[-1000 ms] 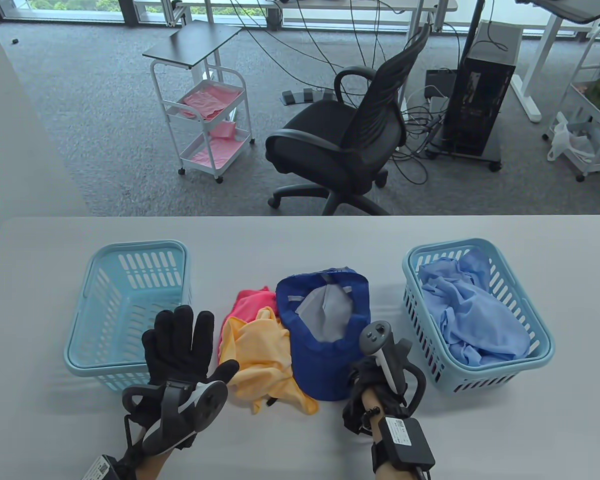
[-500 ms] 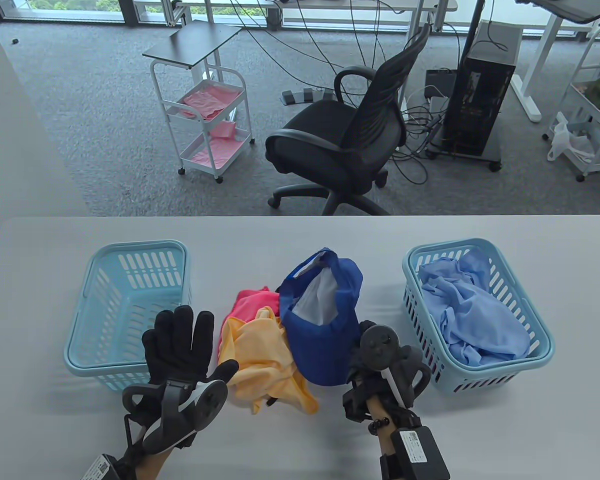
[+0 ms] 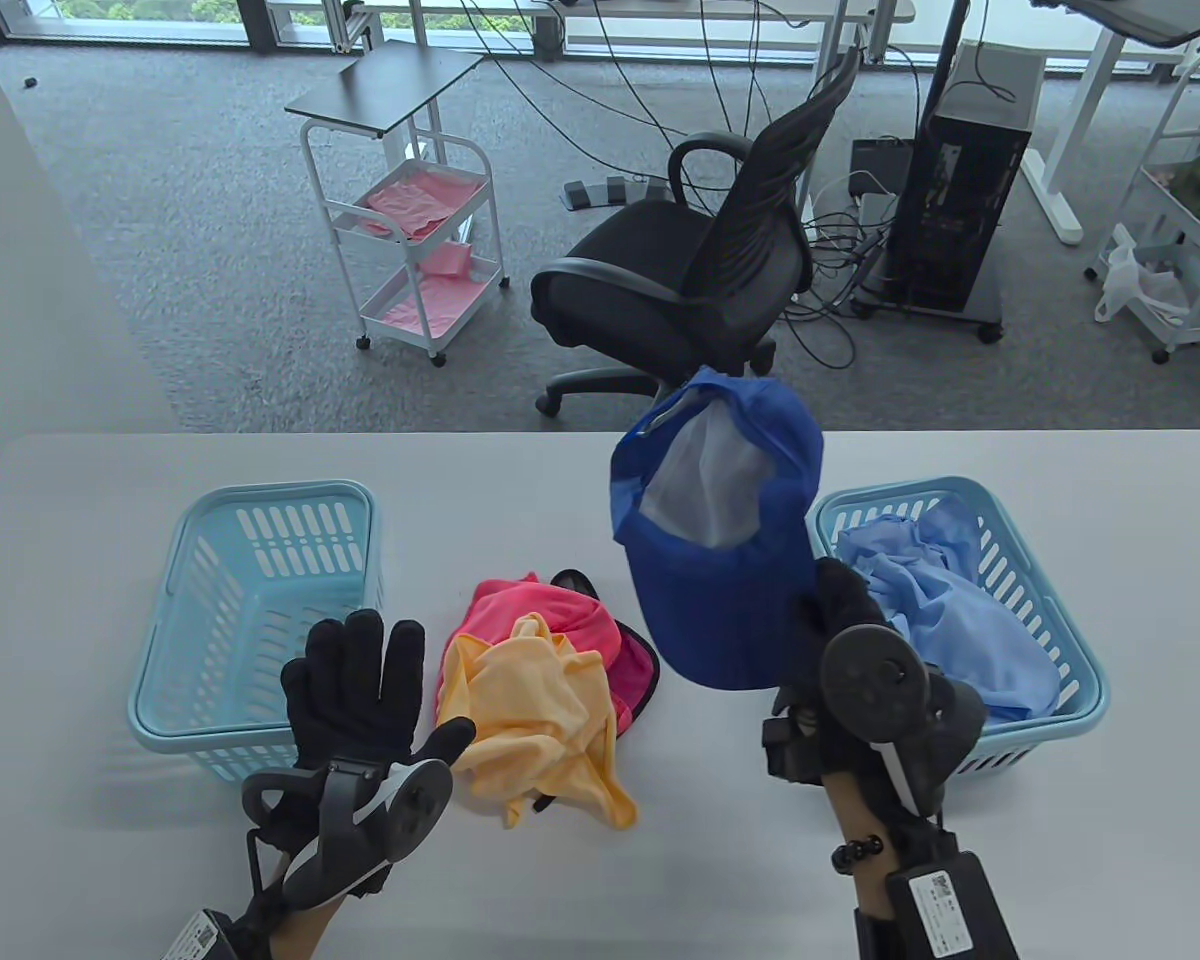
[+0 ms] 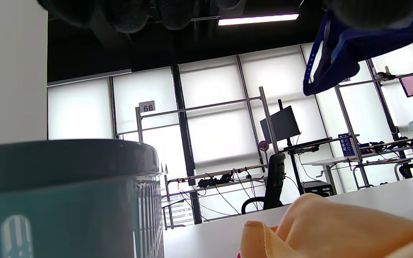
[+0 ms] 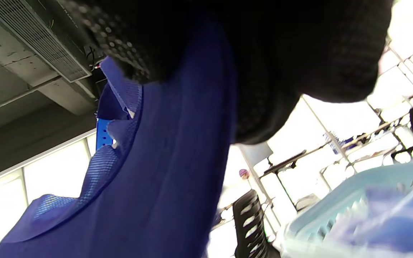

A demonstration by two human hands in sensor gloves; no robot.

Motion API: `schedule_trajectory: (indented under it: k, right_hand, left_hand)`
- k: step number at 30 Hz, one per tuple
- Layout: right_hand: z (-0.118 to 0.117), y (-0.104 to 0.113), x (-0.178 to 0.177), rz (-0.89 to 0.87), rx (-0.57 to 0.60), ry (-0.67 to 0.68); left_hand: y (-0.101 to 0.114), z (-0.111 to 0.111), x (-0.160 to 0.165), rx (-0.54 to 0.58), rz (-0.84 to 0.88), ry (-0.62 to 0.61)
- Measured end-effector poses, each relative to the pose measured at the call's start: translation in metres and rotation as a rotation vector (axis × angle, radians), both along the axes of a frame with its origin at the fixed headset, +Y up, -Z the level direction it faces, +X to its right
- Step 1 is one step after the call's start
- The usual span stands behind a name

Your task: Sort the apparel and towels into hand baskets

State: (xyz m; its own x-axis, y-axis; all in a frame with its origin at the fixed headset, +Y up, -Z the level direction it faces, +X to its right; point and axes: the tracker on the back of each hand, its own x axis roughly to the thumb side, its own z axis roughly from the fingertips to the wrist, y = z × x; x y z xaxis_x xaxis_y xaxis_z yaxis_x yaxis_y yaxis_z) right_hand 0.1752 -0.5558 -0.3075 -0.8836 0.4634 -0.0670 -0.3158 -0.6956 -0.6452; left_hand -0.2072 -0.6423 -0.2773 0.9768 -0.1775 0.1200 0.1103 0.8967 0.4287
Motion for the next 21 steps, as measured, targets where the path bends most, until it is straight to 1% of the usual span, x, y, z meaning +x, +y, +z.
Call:
schedule_trajectory:
  k: [4, 7, 10, 15, 18, 21]
  right_hand:
    - [0.002, 0.02, 0.039, 0.034, -0.006, -0.101]
    - [0.001, 0.026, 0.061, 0.036, -0.025, -0.159]
    - [-0.001, 0.027, 0.081, 0.046, -0.057, -0.227]
    - [-0.012, 0.018, 0.104, 0.049, -0.133, -0.317]
    - [-0.023, 0.006, 0.112, 0.106, -0.204, -0.381]
    - [-0.035, -0.008, 0.112, 0.19, -0.269, -0.409]
  left_hand:
    - [0.0, 0.0, 0.001, 0.0, -0.004, -0.004]
    - [0.0, 0.0, 0.0, 0.0, -0.002, -0.003]
    - [0.0, 0.0, 0.001, -0.002, -0.003, -0.001]
    - [0.0, 0.0, 0.0, 0.0, -0.002, 0.005]
    - [0.0, 0.0, 0.001, -0.001, -0.004, 0.005]
    - [0.0, 0.0, 0.001, -0.001, -0.004, 0.005]
